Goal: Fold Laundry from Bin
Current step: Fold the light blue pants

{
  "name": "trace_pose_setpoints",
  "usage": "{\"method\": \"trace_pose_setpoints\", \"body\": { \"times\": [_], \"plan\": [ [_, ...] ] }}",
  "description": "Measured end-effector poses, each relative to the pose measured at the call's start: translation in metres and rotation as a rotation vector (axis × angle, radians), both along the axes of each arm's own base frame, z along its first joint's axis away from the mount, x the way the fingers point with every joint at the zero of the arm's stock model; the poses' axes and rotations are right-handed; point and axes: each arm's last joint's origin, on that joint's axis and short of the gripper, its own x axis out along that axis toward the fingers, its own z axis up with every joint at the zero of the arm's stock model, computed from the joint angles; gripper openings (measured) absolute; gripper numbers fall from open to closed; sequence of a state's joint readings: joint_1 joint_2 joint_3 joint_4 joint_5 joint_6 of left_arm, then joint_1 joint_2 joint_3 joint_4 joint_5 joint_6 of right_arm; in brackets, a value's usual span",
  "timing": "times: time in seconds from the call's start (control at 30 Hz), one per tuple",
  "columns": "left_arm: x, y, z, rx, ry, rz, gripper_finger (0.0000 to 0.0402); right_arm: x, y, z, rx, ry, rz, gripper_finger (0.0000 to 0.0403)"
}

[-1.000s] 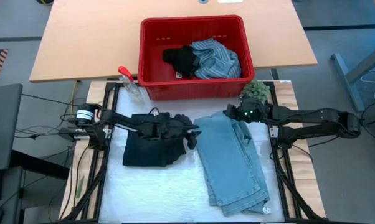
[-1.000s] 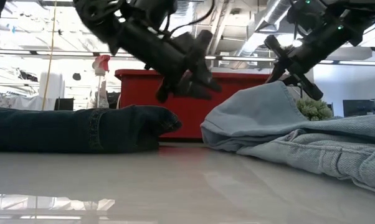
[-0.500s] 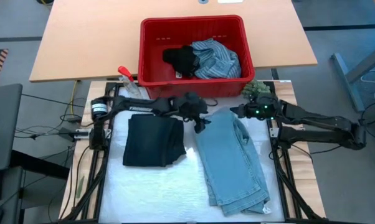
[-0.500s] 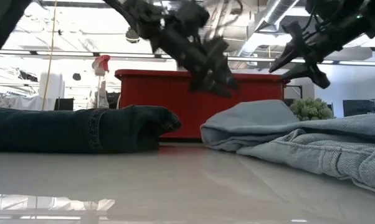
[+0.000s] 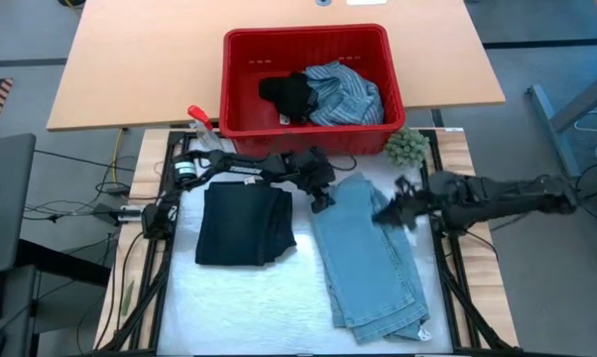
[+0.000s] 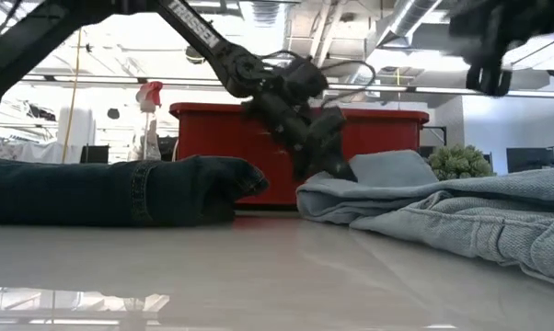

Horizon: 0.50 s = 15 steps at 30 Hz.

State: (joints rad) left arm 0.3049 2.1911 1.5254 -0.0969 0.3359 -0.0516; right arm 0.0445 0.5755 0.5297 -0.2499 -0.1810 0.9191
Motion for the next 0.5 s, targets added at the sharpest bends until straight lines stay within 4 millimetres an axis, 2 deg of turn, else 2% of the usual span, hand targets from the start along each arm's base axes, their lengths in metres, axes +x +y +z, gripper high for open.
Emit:
{"method": "trace_pose_setpoints", "body": {
  "times": [0.1,0.2,0.27,0.4,0.5],
  "plan": [
    [0.009,-0.005,-0.017,-0.011,0.043,-0.001,0.0250,0.001,0.024,-0.001,-0.067,-0.023,0.190,0.0213],
    [0.018,-0.012,-0.018,0.038,0.071,0.031,0.0222,0.000,0.043,-0.007,-0.161,0.006,0.302,0.0196],
    [0.020,-0.014,-0.021,0.083,0.096,0.065,0.0174,0.000,0.052,-0.015,-0.201,0.069,0.323,0.0178],
    [0.024,-0.015,-0.015,0.103,0.096,0.074,0.0034,0.005,0.062,-0.030,-0.237,0.199,0.247,0.0114],
    [0.029,-0.013,-0.004,0.095,0.105,0.081,0.0021,0.014,0.068,-0.038,-0.285,0.230,0.195,0.0039]
  ]
}}
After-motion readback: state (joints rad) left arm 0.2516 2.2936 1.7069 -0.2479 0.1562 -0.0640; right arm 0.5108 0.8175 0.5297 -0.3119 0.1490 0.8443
